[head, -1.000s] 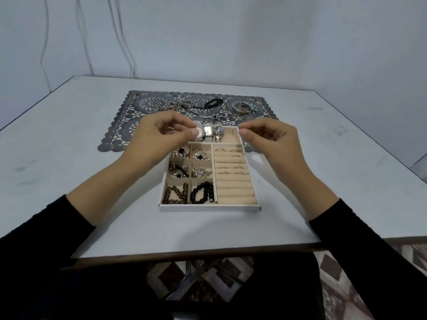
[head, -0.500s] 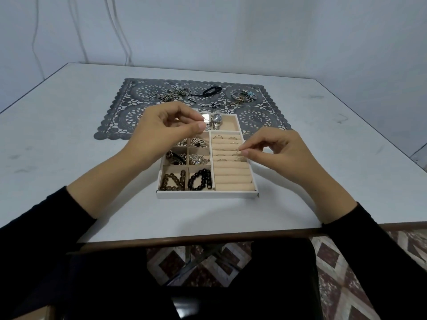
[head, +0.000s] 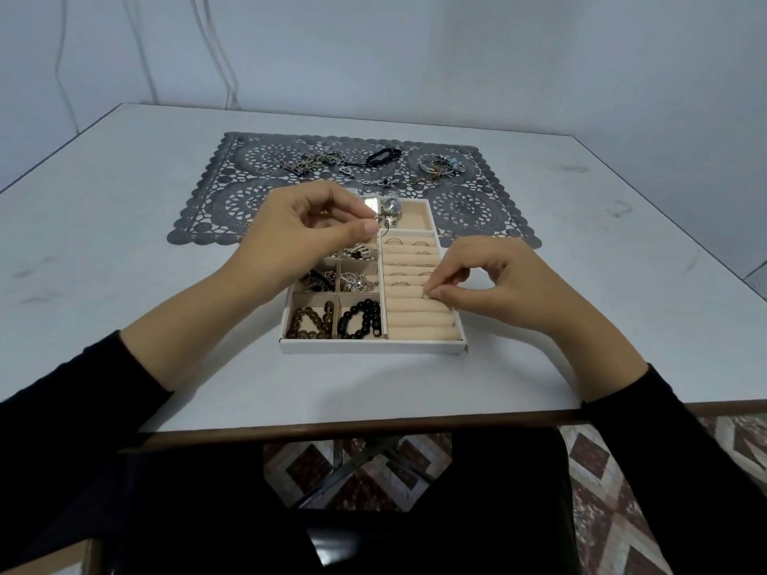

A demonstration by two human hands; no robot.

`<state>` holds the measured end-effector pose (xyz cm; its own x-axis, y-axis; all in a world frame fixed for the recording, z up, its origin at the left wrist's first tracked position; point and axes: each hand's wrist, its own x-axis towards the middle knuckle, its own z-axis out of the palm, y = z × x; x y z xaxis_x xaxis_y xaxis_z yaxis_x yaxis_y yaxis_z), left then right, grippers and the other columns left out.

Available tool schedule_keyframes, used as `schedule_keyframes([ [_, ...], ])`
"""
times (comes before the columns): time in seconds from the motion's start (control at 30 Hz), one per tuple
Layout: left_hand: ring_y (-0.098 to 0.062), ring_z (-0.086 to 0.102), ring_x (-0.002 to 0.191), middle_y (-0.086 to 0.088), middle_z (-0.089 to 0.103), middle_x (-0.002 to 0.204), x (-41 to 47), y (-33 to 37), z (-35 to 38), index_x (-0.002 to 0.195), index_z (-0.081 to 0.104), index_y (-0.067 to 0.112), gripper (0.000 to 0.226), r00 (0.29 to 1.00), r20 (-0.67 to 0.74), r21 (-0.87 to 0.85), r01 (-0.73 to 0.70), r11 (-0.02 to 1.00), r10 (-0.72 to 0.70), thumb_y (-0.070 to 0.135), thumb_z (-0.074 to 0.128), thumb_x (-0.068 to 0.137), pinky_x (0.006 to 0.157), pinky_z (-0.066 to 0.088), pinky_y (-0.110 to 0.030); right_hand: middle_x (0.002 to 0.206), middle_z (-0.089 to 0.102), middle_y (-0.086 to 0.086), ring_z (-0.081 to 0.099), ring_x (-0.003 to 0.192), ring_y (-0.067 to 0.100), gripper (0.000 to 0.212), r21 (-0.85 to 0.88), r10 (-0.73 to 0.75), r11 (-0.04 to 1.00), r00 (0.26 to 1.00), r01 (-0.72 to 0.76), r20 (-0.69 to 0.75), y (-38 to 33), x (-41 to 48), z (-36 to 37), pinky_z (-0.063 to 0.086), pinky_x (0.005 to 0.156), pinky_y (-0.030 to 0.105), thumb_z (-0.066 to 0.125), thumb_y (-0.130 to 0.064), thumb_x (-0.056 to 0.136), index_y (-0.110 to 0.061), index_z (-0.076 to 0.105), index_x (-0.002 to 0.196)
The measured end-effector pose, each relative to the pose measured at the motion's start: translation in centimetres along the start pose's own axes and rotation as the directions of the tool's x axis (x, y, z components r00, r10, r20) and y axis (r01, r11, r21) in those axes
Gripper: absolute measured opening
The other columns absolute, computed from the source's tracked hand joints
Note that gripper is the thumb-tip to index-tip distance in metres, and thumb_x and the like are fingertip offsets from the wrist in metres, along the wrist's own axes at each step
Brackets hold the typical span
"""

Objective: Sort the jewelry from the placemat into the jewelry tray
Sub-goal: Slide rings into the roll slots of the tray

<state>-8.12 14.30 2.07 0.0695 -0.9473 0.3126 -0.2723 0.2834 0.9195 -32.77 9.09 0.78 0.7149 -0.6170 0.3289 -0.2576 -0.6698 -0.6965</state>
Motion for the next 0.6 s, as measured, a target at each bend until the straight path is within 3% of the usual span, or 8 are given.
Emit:
schedule_keyframes([
  [0.27,-0.02,0.07,0.079,-0.003,0.074,0.084,-0.1,-0.1,-0.1,0.091,0.073,0.018,0.019,1.0,0.02,0.011,0.004,1.0,-0.004,0.026,0.078,0.074,0.064,0.062,-0.034,0.085,0.071,0.002,0.062,0.08,0.022,0.007,0.081,0.097,0.992,0.994,-0.101,0.058,-0.1,0.4,-0.5,0.051,0.077,0.031,0.074,-0.012,0.081,-0.011,0.075,0.088],
  [0.6,-0.029,0.064,0.077,-0.009,0.073,0.086,-0.1,-0.1,0.0,0.089,0.073,0.015,0.017,0.999,0.035,0.004,0.003,1.0,-0.004,0.022,0.08,0.075,0.065,0.061,-0.029,0.084,0.072,0.005,0.059,0.075,0.013,0.013,0.13,0.189,0.968,0.967,-0.213,0.171,-0.5,1.1,-1.3,0.049,0.076,0.025,0.077,-0.012,0.077,-0.009,0.075,0.089],
])
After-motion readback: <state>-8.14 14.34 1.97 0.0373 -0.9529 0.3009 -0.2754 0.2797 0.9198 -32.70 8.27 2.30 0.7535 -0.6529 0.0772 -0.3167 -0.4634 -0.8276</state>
